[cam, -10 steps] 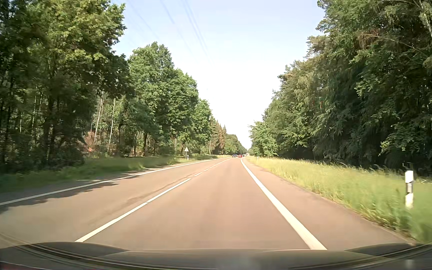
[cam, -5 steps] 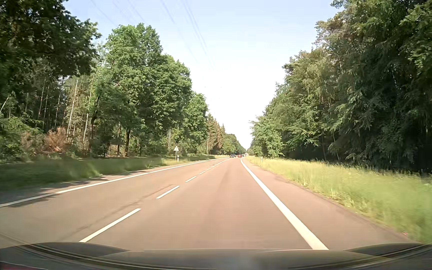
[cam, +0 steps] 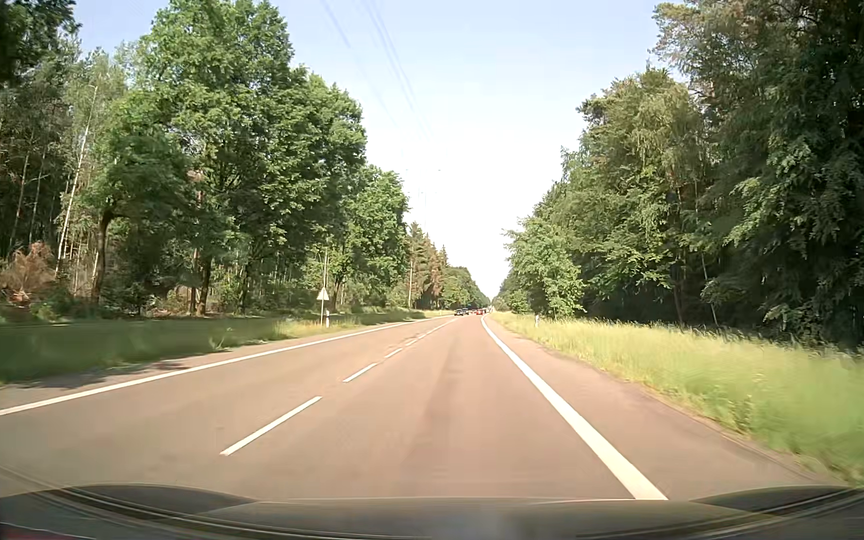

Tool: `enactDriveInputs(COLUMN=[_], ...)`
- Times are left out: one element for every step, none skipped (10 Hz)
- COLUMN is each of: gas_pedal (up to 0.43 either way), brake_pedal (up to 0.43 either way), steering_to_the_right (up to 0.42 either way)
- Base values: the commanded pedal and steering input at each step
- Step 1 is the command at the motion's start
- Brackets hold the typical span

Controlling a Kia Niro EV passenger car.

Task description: Follow the waypoints while adhering to traffic rules and regulations

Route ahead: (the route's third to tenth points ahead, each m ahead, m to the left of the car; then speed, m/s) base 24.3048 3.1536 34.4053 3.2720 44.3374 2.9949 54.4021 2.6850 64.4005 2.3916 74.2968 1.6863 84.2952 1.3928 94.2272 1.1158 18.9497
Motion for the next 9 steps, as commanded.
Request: enactDriveInputs(gas_pedal=[0.067,0.067,0.067,0.067,0.067,0.067,0.067,0.067,0.067], brake_pedal=[0.03,0.03,0.03,0.03,0.03,0.03,0.03,0.03,0.03], steering_to_the_right=[0.005,0.005,0.005,0.005,0.005,0.005,0.005,0.005,0.005])
